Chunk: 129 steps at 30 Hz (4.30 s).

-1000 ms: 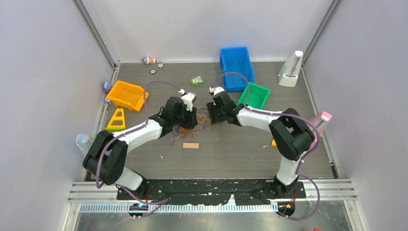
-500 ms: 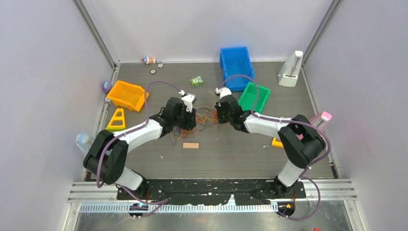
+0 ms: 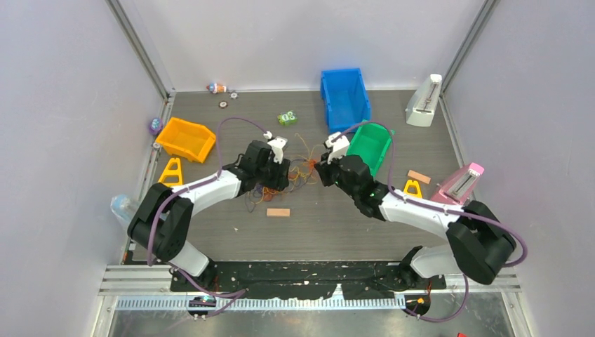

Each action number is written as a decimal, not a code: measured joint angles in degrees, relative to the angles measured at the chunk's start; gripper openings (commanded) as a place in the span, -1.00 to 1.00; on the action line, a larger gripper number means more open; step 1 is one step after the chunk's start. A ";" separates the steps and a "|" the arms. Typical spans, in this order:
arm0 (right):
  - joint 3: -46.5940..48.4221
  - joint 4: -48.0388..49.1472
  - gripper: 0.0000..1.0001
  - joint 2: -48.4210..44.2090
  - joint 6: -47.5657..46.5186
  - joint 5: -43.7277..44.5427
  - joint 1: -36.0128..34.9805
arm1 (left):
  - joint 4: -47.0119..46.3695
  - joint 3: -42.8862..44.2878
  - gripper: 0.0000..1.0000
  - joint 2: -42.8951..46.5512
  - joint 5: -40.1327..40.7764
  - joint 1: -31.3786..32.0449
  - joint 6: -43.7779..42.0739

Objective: Untangle the cables
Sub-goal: Untie the cable.

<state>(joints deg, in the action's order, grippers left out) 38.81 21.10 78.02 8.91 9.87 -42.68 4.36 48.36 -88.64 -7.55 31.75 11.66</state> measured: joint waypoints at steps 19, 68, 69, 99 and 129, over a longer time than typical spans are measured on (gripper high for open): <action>6.19 -3.69 -0.89 -6.08 3.43 -11.15 -0.31 | -18.86 -14.67 0.66 16.96 -8.37 2.03 -3.17; 16.85 -20.33 -0.89 -5.73 15.17 -27.56 -2.95 | -52.39 -25.68 -1.00 14.58 -10.56 2.73 -6.43; 17.51 -21.46 -0.89 -6.40 14.82 -26.38 -2.95 | -51.67 -25.55 -1.00 14.71 -9.97 2.73 -6.43; 24.85 -44.87 -0.90 -26.40 13.84 21.94 5.44 | -25.94 -22.51 -1.00 25.70 11.02 -9.86 7.76; 15.02 -33.00 0.49 1.42 6.43 -16.90 0.83 | -21.20 -25.40 0.99 32.28 8.39 -13.53 8.85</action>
<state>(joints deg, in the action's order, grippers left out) 53.82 -11.90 79.44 15.33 -7.03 -41.85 -16.84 22.96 -56.36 0.84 18.22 20.51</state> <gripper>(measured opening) 0.758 0.926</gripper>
